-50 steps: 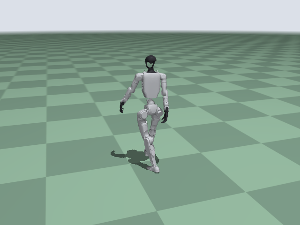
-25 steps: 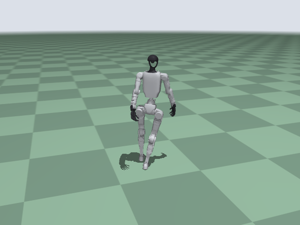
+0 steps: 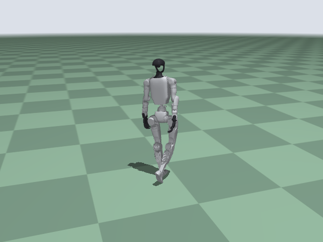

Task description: Walk run

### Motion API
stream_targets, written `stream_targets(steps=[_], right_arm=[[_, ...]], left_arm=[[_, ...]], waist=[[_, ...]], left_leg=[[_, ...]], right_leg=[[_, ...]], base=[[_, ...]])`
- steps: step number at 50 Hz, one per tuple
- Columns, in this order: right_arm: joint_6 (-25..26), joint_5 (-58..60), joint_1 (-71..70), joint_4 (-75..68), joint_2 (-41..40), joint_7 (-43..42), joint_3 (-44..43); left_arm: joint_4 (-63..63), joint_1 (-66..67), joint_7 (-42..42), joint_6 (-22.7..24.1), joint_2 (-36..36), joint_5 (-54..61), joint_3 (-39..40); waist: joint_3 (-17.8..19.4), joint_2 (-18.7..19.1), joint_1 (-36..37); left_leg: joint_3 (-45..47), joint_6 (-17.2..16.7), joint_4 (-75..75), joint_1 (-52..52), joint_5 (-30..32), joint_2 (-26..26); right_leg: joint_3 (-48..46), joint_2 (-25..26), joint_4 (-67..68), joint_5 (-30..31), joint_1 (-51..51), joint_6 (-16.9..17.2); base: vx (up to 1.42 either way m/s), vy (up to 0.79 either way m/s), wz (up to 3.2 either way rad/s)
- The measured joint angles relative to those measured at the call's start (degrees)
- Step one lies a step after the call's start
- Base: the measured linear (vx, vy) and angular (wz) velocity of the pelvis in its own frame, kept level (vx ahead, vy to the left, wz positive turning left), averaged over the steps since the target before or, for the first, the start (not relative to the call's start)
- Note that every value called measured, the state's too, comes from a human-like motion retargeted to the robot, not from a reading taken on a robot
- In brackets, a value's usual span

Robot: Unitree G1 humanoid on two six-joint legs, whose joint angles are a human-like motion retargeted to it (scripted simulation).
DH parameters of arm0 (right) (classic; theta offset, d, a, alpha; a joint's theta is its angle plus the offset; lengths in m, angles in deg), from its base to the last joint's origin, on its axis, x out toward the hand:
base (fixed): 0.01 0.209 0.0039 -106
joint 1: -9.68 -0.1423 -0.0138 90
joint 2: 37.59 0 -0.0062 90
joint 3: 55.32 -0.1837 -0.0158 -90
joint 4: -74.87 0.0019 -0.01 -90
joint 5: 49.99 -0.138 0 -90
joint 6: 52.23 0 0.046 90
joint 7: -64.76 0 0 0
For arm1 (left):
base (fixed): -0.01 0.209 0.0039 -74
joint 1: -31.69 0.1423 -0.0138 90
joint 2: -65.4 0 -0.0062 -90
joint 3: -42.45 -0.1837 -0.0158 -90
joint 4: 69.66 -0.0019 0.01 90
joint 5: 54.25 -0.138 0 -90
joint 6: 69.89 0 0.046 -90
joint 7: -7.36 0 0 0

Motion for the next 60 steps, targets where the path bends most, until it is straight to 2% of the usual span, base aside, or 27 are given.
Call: stream_targets(steps=[3,5,7,11,15,17,18,20,22,24,25,26,27,28,30,33,37,40,43,46,48,50,52,55,57,58,60], right_arm=[[-4.0,-3.5,1.2,0.0,0.7,-1.9,-1.5],[-5.1,-5.7,1.6,0.0,1.1,-2.8,-2.7],[-4.0,-8.1,1.3,0.0,0.8,-2.8,-3.8],[-1.9,-13.1,1.2,0.0,-0.6,-0.6,-4.7],[-2.4,-13.0,0.9,0.0,-1.1,2.3,-4.5],[-2.4,-10.8,0.2,0.0,-0.8,2.2,-4.1],[-2.2,-9.5,-0.1,0.0,-0.6,1.8,-4.1],[-2.1,-6.9,-0.5,0.0,0.1,0.6,-4.7],[-2.6,-6.2,-0.8,0.0,0.9,-0.6,-4.9],[-3.0,-7.6,-1.9,0.0,1.8,-1.1,-5.1],[-3.1,-8.6,-2.8,0.0,2.4,-1.3,-5.3],[-3.3,-9.6,-4.0,0.0,2.7,-1.9,-5.4],[-3.6,-10.6,-5.3,0.0,3.0,-2.6,-5.6],[-4.1,-11.7,-6.9,0.0,3.2,-3.5,-5.9],[-5.6,-14.4,-10.1,0.0,3.7,-5.3,-6.3],[-7.8,-16.9,-13.5,2.4,4.5,-5.4,-6.0],[-10.2,-17.3,-16.7,7.2,5.8,-2.3,-3.5],[-11.4,-15.9,-18.7,9.5,7.7,0.5,-1.6],[-12.3,-13.5,-20.3,10.2,10.0,1.9,-0.2],[-12.5,-10.8,-21.1,9.6,11.6,0.7,0.2],[-12.2,-9.3,-20.9,8.9,12.0,-0.7,0.0],[-11.6,-8.3,-20.0,7.6,11.6,-1.9,-0.5],[-10.8,-7.9,-18.3,6.1,10.4,-2.3,-1.4],[-9.4,-7.3,-14.4,3.6,7.8,-2.3,-3.4],[-8.6,-7.3,-12.0,1.8,5.6,-2.7,-3.5],[-8.2,-7.7,-11.1,0.5,4.7,-3.1,-3.0],[-6.3,-8.4,-9.1,0.0,3.4,-2.4,-2.6]], left_arm=[[7.0,-3.8,-2.4,3.6,0.8,1.1,-3.2],[11.9,-6.1,-4.8,6.2,0.2,1.8,-5.4],[15.8,-8.3,-6.3,8.3,-1.2,2.2,-7.1],[20.4,-11.1,-5.1,11.5,-3.4,0.6,-9.0],[19.9,-11.4,-1.6,12.0,-3.4,-1.7,-10.1],[18.2,-10.2,-1.1,11.5,-2.3,-2.8,-9.7],[16.9,-9.2,-1.1,11.2,-1.5,-3.3,-9.6],[13.3,-6.8,-1.7,10.7,0.1,-4.6,-9.3],[9.1,-3.4,-3.3,8.5,1.9,-7.2,-8.0],[4.7,0.2,-4.1,5.4,3.6,-10.2,-6.7],[2.5,2.0,-3.9,4.1,4.3,-11.4,-6.1],[-0.2,3.6,-3.5,3.6,4.2,-11.5,-5.9],[-2.6,5.1,-3.5,3.1,3.9,-11.8,-5.7],[-4.7,6.5,-4.0,2.7,3.4,-12.6,-5.5],[-6.8,9.7,-4.8,0.7,3.1,-14.9,-5.1],[-7.1,15.0,-3.4,-1.2,3.7,-19.5,-2.2],[-6.9,20.9,-3.1,-0.4,3.8,-18.2,-0.2],[-7.0,23.7,-3.5,-0.3,3.8,-16.3,2.1],[-8.0,24.6,-3.6,-1.3,4.0,-14.3,5.4],[-8.6,24.3,-4.7,-2.3,4.3,-11.1,7.0],[-8.6,23.7,-6.1,-2.8,4.7,-9.8,7.4],[-8.5,22.6,-7.6,-2.7,5.1,-9.9,7.7],[-7.8,21.5,-8.0,-2.0,5.4,-11.5,8.5],[-6.8,19.7,-7.7,-0.4,5.0,-13.3,9.3],[-7.1,16.9,-7.4,-0.7,3.9,-10.8,10.1],[-7.1,15.2,-7.2,-1.2,3.4,-8.6,10.8],[-6.3,10.9,-6.6,-2.6,3.1,-2.7,11.1]], waist=[[0.5,2.7,-5.6],[0.8,3.0,-8.3],[1.4,2.1,-10.0],[2.6,1.1,-11.8],[2.4,1.8,-11.8],[1.7,2.0,-12.3],[1.1,2.4,-12.9],[-0.1,3.6,-15.5],[-1.0,5.2,-17.0],[-1.2,5.5,-16.4],[-0.8,5.4,-16.1],[-0.7,4.3,-15.6],[-0.7,3.1,-14.9],[-0.9,1.6,-13.9],[-0.7,0.1,-13.7],[-0.2,-1.9,-10.3],[0.4,-4.1,-5.5],[1.5,-3.6,-2.8],[2.5,-2.6,-0.2],[3.1,-2.5,0.9],[3.4,-2.7,0.6],[3.4,-3.5,2.1],[2.7,-4.5,4.3],[0.9,-6.2,6.6],[-0.2,-6.2,4.5],[0.1,-5.5,3.6],[2.0,-6.0,2.7]], left_leg=[[-3.8,0.6,-1.3,3.4,-1.0,-1.1],[-4.3,1.1,-1.9,5.7,-2.1,-2.6],[-4.2,1.6,-2.1,8.2,-3.6,-4.6],[-5.0,1.7,-2.1,13.9,-6.4,-6.6],[-4.5,0.9,-1.4,18.1,-7.4,-6.3],[-4.3,0.3,-0.5,19.4,-6.2,-6.5],[-4.4,-0.3,0.2,19.7,-4.8,-6.1],[-5.0,-2.1,2.6,20.4,0.0,-4.8],[-4.0,-5.0,7.2,19.8,9.3,-2.7],[-2.4,-8.9,14.1,17.7,20.7,-1.5],[-1.8,-11.1,18.7,16.2,25.6,-1.0],[-0.6,-12.3,24.1,14.1,28.8,-1.7],[0.8,-12.7,29.0,12.0,31.7,-2.4],[2.3,-11.7,32.7,9.9,34.0,-3.3],[1.9,-8.1,40.2,4.5,29.2,-3.5],[4.6,-4.7,43.9,-2.7,20.2,-1.7],[7.9,-1.3,36.5,-11.2,9.9,-0.1],[10.1,-1.2,22.9,-14.1,8.2,1.2],[10.8,-3.2,7.9,-16.3,7.3,1.3],[8.1,-6.1,-5.3,-17.8,4.4,-2.2],[10.0,-6.7,-9.3,-17.3,3.2,-3.6],[10.0,-2.8,-6.8,-16.9,4.1,-3.9],[15.5,-2.0,-3.1,-15.6,3.5,-1.9],[11.1,0.5,-0.4,-13.7,7.4,-2.8],[9.1,4.0,2.9,-13.4,5.3,-2.5],[7.7,4.6,4.1,-12.4,4.0,-1.8],[6.5,6.0,4.6,-8.1,1.2,-3.8]], right_leg=[[-4.5,-5.1,-4.4,-7.2,-6.1,-2.6],[-5.8,-8.7,-11.4,-8.8,-9.2,-2.1],[-5.2,-10.9,-19.3,-9.1,-11.6,-3.6],[-4.7,-12.2,-34.9,-11.8,-15.3,-6.4],[-6.2,-10.8,-44.6,-13.6,-17.1,-2.5],[-7.2,-10.6,-41.0,-13.2,-17.1,-6.0],[-7.0,-10.6,-39.0,-13.2,-17.3,-8.6],[-8.1,-11.1,-37.7,-8.6,-16.1,-9.7],[-5.5,-10.8,-35.6,-9.1,-14.1,-9.5],[-0.3,-9.7,-32.9,-11.1,-13.4,-11.5],[0.7,-9.9,-31.9,-12.4,-12.2,-12.4],[-3.2,-11.3,-31.9,-13.2,-10.3,-13.4],[-5.8,-12.5,-32.0,-14.1,-8.4,-14.2],[-6.1,-13.0,-32.3,-15.1,-6.9,-14.8],[-2.1,-11.6,-32.7,-17.3,-4.5,-15.3],[-4.3,-12.2,-35.1,-18.1,0.1,-14.9],[-4.1,-10.3,-37.8,-19.6,4.8,-15.2],[-4.2,-7.3,-39.4,-21.6,8.5,-15.0],[-3.7,-4.2,-39.9,-24.4,12.4,-14.3],[-4.0,-2.4,-40.4,-26.8,16.1,-13.3],[-5.0,-1.7,-40.2,-27.0,18.4,-12.1],[-4.1,-1.6,-38.9,-25.4,20.2,-10.4],[-2.5,-2.0,-36.8,-20.5,21.4,-7.6],[-2.9,-3.8,-31.3,-4.3,21.9,-3.0],[-1.8,-3.6,-23.0,7.0,19.0,0.2],[-1.3,-2.7,-17.1,11.0,17.0,0.9],[-0.3,-4.6,0.2,14.4,11.6,3.6]], base=[[0.66,-0.04,1.19],[0.69,-0.11,0.75],[0.68,-0.17,0.32],[0.7,-0.23,0.31],[0.87,-0.34,0.24],[0.76,-0.3,0.41],[0.78,-0.3,0.89],[0.96,-0.41,1.3],[1.01,-0.49,0.85],[0.9,-0.4,0.14],[0.87,-0.39,-0.19],[0.85,-0.4,-0.44],[0.81,-0.42,-0.73],[0.8,-0.41,-0.53],[0.81,-0.38,-0.01],[0.76,-0.34,-0.38],[0.77,-0.31,-0.57],[0.67,-0.26,-0.22],[0.85,-0.27,-0.21],[0.86,-0.24,0.12],[0.97,-0.22,0.35],[0.92,-0.19,-0.34],[1.11,-0.17,-0.81],[1.12,-0.15,-0.39],[1.18,-0.18,0.52],[1.04,-0.19,0.62],[0.99,-0.19,0.45]])
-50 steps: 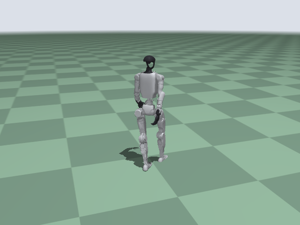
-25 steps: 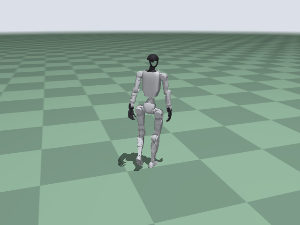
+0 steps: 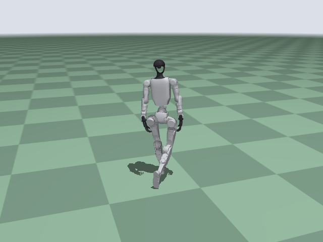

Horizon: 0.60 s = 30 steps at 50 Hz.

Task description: Walk run

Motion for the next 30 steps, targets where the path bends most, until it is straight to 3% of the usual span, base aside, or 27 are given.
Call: stream_targets(steps=[2,4,8,12,15,17,20,21,23,25,30], right_arm=[[2.4,1.2,1.4,0.0,-1.5,2.1,-0.1],[4.1,3.2,2.8,0.0,-2.3,3.7,-0.2],[3.0,5.5,5.8,0.0,-3.1,3.4,0.0],[3.5,5.2,8.3,0.0,-3.1,2.2,-0.1],[4.7,3.9,9.4,0.0,-3.8,2.6,-0.8],[5.3,3.0,9.7,0.0,-4.2,3.7,-1.2],[5.8,3.4,9.6,0.0,-3.8,4.9,-1.6],[6.0,3.8,9.3,0.0,-3.4,4.9,-1.8],[6.4,4.5,8.8,0.0,-2.6,4.4,-2.2],[6.4,4.8,8.4,0.0,-1.9,3.2,-3.2],[6.5,0.2,6.3,0.0,-0.4,2.7,-5.9]], left_arm=[[2.8,-4.6,0.5,-0.4,-0.1,6.9,-0.7],[6.9,-8.4,0.6,1.1,0.3,12.3,-2.2],[16.8,-14.0,-0.4,6.0,0.3,15.2,-6.8],[23.7,-18.8,-1.7,9.7,-2.9,12.6,-12.7],[26.1,-21.7,-1.3,11.5,-6.4,8.5,-16.2],[26.1,-23.0,0.2,12.0,-8.0,4.8,-17.5],[25.0,-22.9,3.2,11.6,-8.3,0.4,-18.4],[24.2,-22.3,4.1,11.3,-7.9,-0.5,-18.2],[22.2,-20.4,5.2,10.6,-6.6,-2.0,-17.5],[19.2,-17.6,5.0,10.0,-4.7,-3.4,-16.5],[10.2,-9.1,1.4,5.1,0.2,-7.7,-14.8]], waist=[[-0.6,3.5,0.6],[-0.4,4.6,1.8],[-0.4,7.7,-5.0],[-0.3,7.4,-11.0],[0.5,5.5,-12.7],[1.2,5.3,-13.1],[1.5,5.8,-13.2],[1.3,5.8,-13.5],[0.2,5.8,-15.1],[-1.0,6.3,-18.1],[-0.8,7.8,-16.1]], left_leg=[[-1.7,-0.3,-1.3,2.8,-1.8,3.4],[-1.0,-0.4,-2.5,5.6,-2.9,3.9],[-7.8,-0.2,-5.1,10.7,-3.9,2.5],[-11.8,0.7,-5.4,15.2,-6.5,-1.0],[-14.7,1.2,-4.8,19.5,-9.4,-3.7],[-15.5,1.2,-4.6,22.5,-10.8,-3.6],[-15.3,1.2,-4.0,26.3,-11.7,-3.3],[-15.4,1.2,-3.3,27.0,-11.3,-3.6],[-16.4,0.6,-1.5,27.8,-9.3,-4.0],[-17.2,-0.4,1.8,28.2,-4.5,-3.3],[-11.9,-3.2,23.2,20.5,19.9,-1.1]], right_leg=[[-0.6,2.4,0.4,-1.5,-3.8,-1.7],[1.2,1.6,3.6,-8.5,-8.9,-4.3],[-4.6,-5.1,0.4,-21.1,-17.6,-7.8],[-4.1,-11.0,-16.5,-23.4,-22.7,-4.4],[-4.5,-14.7,-29.9,-24.8,-24.8,-5.3],[0.3,-13.2,-36.9,-26.9,-26.7,-6.6],[4.4,-12.6,-42.9,-29.1,-27.5,-0.9],[4.0,-12.8,-41.1,-29.2,-27.5,-1.2],[3.5,-13.3,-37.1,-28.2,-27.4,-1.7],[1.8,-14.0,-36.2,-21.1,-25.7,-2.0],[4.5,-13.0,-32.0,-27.0,-20.1,-6.6]], base=[[0.74,-0.12,-0.23],[0.68,-0.09,-0.39],[0.78,-0.1,1.65],[0.8,-0.24,1.5],[0.68,-0.36,0.83],[0.79,-0.43,0.47],[0.77,-0.38,0.33],[0.89,-0.52,0.41],[0.82,-0.47,0.9],[0.88,-0.54,1.34],[0.88,-0.58,0.42]])
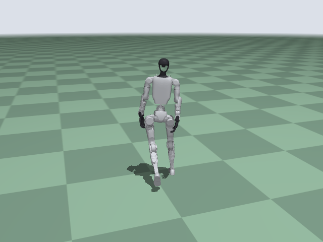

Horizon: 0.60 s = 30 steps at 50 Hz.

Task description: Walk run

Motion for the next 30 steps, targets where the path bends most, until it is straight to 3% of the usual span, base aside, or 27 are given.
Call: stream_targets(steps=[3,6,7,10,14,17,20,22,26,28,30], right_arm=[[0.5,-3.2,-3.3,0.0,1.2,1.4,1.1],[-0.7,-4.9,-7.6,0.0,3.1,0.9,1.7],[-1.6,-5.0,-9.0,0.0,3.9,0.6,1.9],[-4.8,-4.7,-12.5,1.2,6.4,0.3,3.2],[-7.3,-3.9,-15.3,4.2,9.4,0.4,4.1],[-7.9,-2.8,-16.8,5.6,11.2,0.3,2.5],[-8.7,-3.7,-17.9,5.9,12.1,0.0,0.9],[-9.1,-5.3,-18.1,5.8,12.1,0.2,0.7],[-9.9,-7.3,-16.9,5.1,10.0,0.7,1.2],[-10.3,-6.2,-15.5,4.4,8.2,1.3,1.0],[-10.4,-3.6,-13.4,3.7,6.0,1.8,0.6]], left_arm=[[-5.6,4.2,-1.0,-2.7,0.7,-1.8,1.0],[-7.9,8.9,-3.1,-4.1,1.0,-6.3,1.5],[-8.2,10.4,-3.1,-4.5,1.3,-7.7,1.7],[-9.4,14.0,-1.1,-4.7,1.6,-10.6,2.9],[-11.4,16.6,0.0,-6.0,0.6,-10.1,4.4],[-12.5,17.5,0.1,-7.0,0.3,-7.9,7.1],[-12.5,17.9,-0.5,-6.3,0.9,-4.3,10.4],[-12.5,17.8,-1.8,-5.0,1.6,-1.0,12.1],[-12.4,17.7,-3.3,-2.7,3.1,4.1,15.9],[-12.5,17.0,-3.1,-2.0,2.4,6.0,16.8],[-12.5,15.4,-2.4,-3.2,1.1,7.2,16.2]], waist=[[-0.6,-2.9,1.0],[0.2,-3.6,3.1],[0.6,-4.0,4.5],[1.4,-5.4,8.3],[2.7,-5.5,12.2],[3.8,-4.4,14.0],[4.0,-3.8,12.9],[3.9,-4.2,12.3],[2.9,-7.4,16.5],[1.4,-9.7,17.8],[-0.8,-9.3,16.9]], left_leg=[[12.8,2.9,11.1,-6.7,6.1,4.2],[20.1,4.4,18.9,-12.9,-4.3,10.7],[21.1,4.2,19.7,-15.2,-6.4,10.8],[16.5,1.7,16.2,-24.3,-10.1,3.1],[21.7,3.3,-0.1,-28.7,-15.4,5.2],[28.9,0.9,-17.4,-28.5,-16.2,6.1],[31.1,-2.1,-31.4,-28.4,-18.9,1.0],[32.0,-0.5,-36.0,-27.6,-19.8,-0.4],[36.1,4.1,-32.2,-25.4,-16.8,1.8],[37.0,4.4,-30.5,-23.4,-18.4,2.8],[34.3,4.4,-26.3,-23.5,-22.5,4.9]], right_leg=[[-6.5,-2.5,-1.2,-2.0,4.0,-2.2],[-8.3,-0.4,-3.0,-3.8,8.4,-3.4],[-9.3,-0.4,-3.9,-4.0,9.9,-3.3],[-10.1,-0.3,-6.0,-4.7,12.9,-2.5],[-13.7,2.7,-7.9,-7.4,17.5,-1.8],[-16.8,6.3,-8.9,-9.8,21.5,-1.0],[-21.2,9.2,-9.7,-11.2,25.2,0.4],[-22.7,9.7,-9.3,-11.0,27.0,1.8],[-17.7,8.6,-5.7,-5.2,29.5,5.8],[-15.4,7.9,-2.2,3.1,29.9,7.2],[-13.9,8.0,4.3,14.4,28.0,8.3]], base=[[0.7,-0.41,0.25],[0.69,-0.42,0.4],[0.64,-0.28,0.1],[0.57,-0.21,0.21],[0.6,-0.28,0.57],[0.75,-0.27,0.73],[0.66,-0.27,1.21],[0.84,-0.25,0.78],[0.99,-0.24,-0.65],[1.2,-0.47,-0.59],[1.14,-0.06,0.57]])
